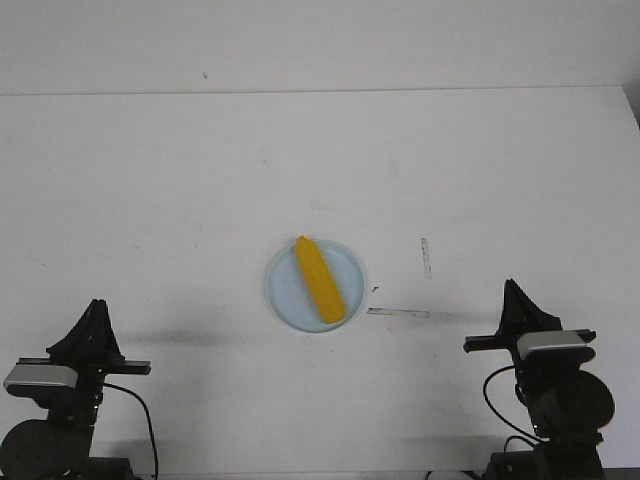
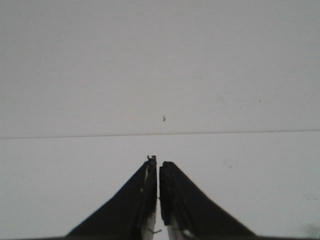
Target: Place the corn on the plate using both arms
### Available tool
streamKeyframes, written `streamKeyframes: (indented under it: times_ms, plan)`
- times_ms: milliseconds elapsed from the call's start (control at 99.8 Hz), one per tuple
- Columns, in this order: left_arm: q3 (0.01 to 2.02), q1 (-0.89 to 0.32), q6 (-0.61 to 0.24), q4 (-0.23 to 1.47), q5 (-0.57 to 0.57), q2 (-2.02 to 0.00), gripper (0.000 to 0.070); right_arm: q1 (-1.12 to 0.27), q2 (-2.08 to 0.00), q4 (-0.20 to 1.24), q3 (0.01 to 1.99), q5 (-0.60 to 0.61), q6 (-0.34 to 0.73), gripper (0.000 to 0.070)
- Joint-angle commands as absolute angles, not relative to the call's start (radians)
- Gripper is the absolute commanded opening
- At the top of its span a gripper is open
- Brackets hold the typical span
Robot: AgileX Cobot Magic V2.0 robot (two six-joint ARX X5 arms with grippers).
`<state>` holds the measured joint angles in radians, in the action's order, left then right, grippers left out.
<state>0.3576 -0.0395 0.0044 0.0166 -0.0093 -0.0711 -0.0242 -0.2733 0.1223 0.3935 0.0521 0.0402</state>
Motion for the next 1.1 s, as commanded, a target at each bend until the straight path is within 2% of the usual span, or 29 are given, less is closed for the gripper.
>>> streamKeyframes:
  times_ms: [0,341,1092]
  plan:
    - [0.368,-0.039,-0.004,0.006,-0.012,-0.068,0.0002,-0.025,-0.233,0.110,0.398,0.052,0.032,0.0015]
    - [0.368,-0.039,-0.004,0.006,-0.012,-0.068,0.0002,-0.025,-0.080,0.105,0.398,0.052,0.032,0.0015]
    - [0.368,-0.039,-0.004,0.006,-0.012,-0.068,0.0002,-0.025,-0.078,0.105,0.398,0.052,0.032,0.0015]
